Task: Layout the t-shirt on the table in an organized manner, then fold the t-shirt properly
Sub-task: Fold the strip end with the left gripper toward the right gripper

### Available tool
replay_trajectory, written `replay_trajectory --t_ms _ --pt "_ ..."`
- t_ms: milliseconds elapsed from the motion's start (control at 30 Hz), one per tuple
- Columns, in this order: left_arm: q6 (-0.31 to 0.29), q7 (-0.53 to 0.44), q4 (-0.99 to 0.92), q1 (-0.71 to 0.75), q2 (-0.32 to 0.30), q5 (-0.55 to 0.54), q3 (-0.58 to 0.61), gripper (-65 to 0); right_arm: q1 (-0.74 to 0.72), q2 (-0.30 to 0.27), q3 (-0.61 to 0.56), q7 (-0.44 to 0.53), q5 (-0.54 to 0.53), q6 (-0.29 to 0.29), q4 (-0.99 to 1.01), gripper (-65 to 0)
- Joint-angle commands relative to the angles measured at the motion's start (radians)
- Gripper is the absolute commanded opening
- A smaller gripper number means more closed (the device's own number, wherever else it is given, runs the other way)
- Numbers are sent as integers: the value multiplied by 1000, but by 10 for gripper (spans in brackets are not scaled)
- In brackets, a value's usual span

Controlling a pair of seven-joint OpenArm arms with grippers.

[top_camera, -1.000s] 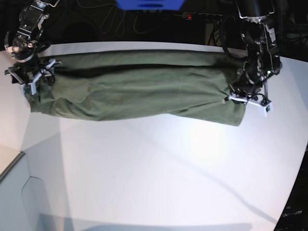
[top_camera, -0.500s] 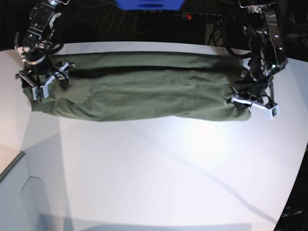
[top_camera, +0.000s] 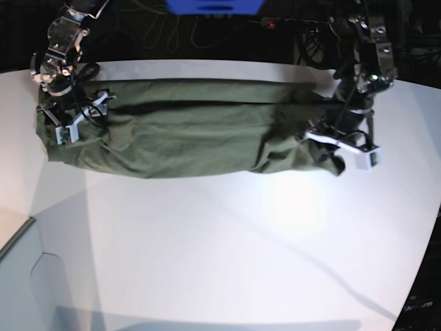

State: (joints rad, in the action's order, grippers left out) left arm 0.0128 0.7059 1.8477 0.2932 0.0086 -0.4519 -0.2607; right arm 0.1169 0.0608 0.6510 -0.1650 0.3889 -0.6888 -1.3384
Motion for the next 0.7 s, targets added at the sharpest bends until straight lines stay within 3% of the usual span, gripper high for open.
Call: replay_trajectory --t_ms 0,133,233,433,533,667 --pt "-1 -19 22 -4 -2 -11 22 -650 -4 -6 0 -6 9 -9 -8 -177" --pt "0 -19 14 -13 1 -8 126 -650 -6 -9 0 -6 9 -9 -8 -177" --pt "0 -19 13 -39 9 61 223 -650 -6 -9 0 -6 9 -9 -8 -177" --pt "0 -19 -85 -90 104 261 386 -650 -3 -9 0 -6 9 -9 -8 -177" --pt "0 -21 -145 -114 139 302 435 -650 -3 -9 0 -6 11 -9 -8 -177" --pt "0 -21 -205 -151 143 304 496 -650 -1 -9 0 -6 11 -9 -8 -177"
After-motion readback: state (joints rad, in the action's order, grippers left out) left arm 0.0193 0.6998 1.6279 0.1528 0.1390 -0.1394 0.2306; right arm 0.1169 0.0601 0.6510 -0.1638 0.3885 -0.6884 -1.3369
